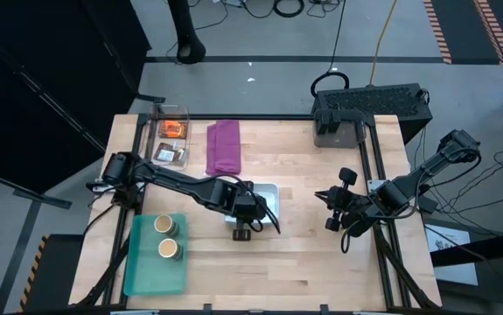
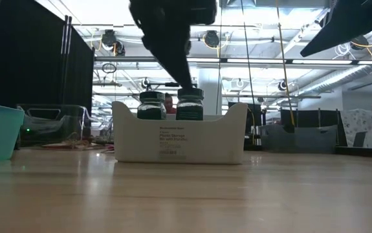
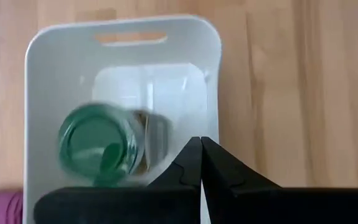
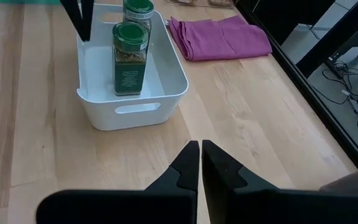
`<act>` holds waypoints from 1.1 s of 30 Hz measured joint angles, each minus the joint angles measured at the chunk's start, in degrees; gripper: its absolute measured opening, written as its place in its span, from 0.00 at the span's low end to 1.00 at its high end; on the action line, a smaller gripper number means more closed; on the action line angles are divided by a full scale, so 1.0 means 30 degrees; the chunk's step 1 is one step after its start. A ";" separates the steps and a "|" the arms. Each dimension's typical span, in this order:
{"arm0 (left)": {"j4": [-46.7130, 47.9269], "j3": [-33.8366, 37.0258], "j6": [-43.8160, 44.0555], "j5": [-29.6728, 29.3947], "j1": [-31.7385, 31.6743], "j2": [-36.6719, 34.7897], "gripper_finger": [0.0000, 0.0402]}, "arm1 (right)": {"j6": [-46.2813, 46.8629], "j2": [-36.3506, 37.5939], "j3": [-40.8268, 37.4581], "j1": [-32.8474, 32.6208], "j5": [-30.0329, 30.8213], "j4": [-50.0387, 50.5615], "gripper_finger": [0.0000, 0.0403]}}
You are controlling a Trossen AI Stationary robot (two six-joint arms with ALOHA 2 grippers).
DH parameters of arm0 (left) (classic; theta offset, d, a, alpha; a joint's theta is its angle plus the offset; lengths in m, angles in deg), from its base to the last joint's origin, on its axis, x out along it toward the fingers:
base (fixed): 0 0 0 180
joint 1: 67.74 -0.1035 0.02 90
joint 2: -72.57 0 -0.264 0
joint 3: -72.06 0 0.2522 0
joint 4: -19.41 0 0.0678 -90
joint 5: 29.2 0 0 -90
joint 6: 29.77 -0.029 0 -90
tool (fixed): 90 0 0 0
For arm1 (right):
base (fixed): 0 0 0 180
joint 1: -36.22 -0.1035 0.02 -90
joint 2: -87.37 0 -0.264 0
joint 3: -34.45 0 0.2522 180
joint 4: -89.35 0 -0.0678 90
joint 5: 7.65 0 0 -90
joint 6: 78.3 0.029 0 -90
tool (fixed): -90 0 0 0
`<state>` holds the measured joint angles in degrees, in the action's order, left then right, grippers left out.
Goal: Sort spices by type
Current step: Adjust the green seasoning bottle in the white bin
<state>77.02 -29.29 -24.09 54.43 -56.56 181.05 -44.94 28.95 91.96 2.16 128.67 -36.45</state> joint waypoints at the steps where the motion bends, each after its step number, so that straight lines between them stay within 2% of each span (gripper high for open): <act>1: -0.0302 0.0005 -0.0010 -0.0210 0.0009 0.0096 0.01 | 0.0000 0.0000 0.0000 0.0000 0.0001 -0.0004 0.00; 7: -0.1013 0.0015 0.0011 -0.4308 -0.0116 0.0515 0.01 | 0.0070 0.0006 0.0000 0.0000 0.0053 -0.0004 0.00; 9: -0.1189 -0.0015 0.0000 -0.5110 -0.0124 0.0563 0.01 | 0.0071 0.0000 0.0000 0.0000 0.0044 0.0000 0.00; 20: -0.0835 0.0007 0.0001 -0.4813 0.0048 0.0586 0.01 | 0.0137 0.0007 0.0000 0.0000 0.0030 0.0015 0.00; 27: 0.0472 0.0007 0.0508 -0.2344 0.0671 0.0567 0.02 | 0.0146 0.0007 0.0000 0.0000 0.0022 0.0018 0.00; 33: -0.0134 0.0022 0.0493 -0.3747 0.0394 0.2122 0.02 | 0.0146 0.0007 0.0000 0.0000 0.0030 0.0012 0.00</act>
<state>76.62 -29.22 -22.61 43.19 -55.38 187.41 -44.50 28.98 91.96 2.16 128.76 -36.42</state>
